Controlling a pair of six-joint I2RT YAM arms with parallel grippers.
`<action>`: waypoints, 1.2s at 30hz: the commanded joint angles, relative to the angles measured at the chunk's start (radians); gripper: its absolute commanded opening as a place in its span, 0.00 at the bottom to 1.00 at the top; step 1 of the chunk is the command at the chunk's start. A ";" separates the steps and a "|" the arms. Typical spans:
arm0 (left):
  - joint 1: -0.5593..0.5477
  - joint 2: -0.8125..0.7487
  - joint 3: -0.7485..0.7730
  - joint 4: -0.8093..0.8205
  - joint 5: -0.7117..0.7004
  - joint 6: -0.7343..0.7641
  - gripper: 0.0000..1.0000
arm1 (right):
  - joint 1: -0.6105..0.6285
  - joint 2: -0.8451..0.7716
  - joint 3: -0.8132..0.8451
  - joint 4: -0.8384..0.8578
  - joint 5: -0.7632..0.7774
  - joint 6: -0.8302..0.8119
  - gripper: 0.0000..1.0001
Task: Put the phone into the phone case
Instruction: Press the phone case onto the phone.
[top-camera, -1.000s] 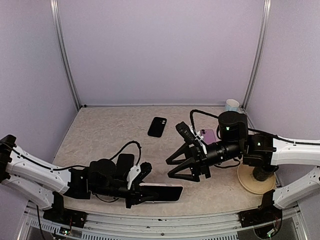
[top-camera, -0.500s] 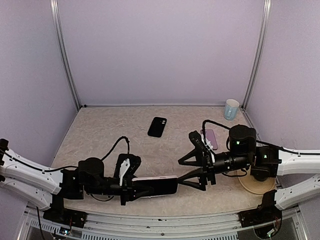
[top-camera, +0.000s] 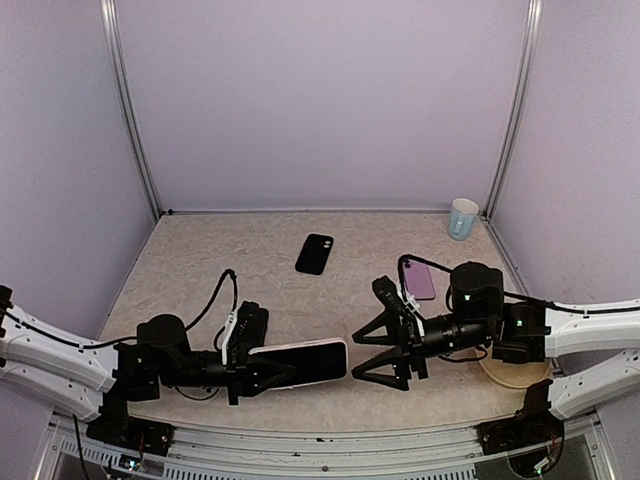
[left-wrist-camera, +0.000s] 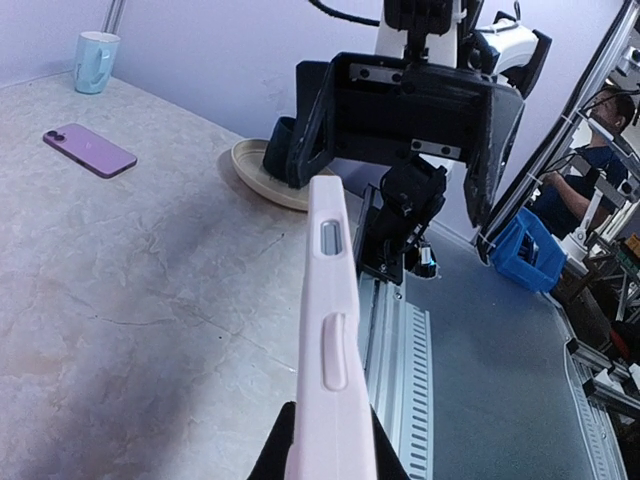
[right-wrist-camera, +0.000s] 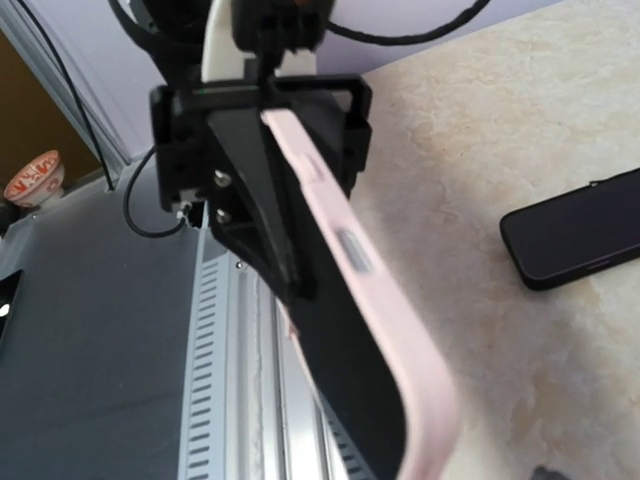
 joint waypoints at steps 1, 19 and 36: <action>0.007 -0.038 -0.007 0.158 0.023 -0.021 0.00 | -0.008 0.053 -0.010 0.074 -0.018 0.031 0.89; 0.007 -0.023 -0.015 0.189 0.027 -0.033 0.00 | -0.010 0.222 0.042 0.191 -0.132 0.073 0.57; 0.007 -0.007 -0.013 0.191 0.023 -0.038 0.00 | -0.009 0.266 0.095 0.124 -0.145 0.050 0.00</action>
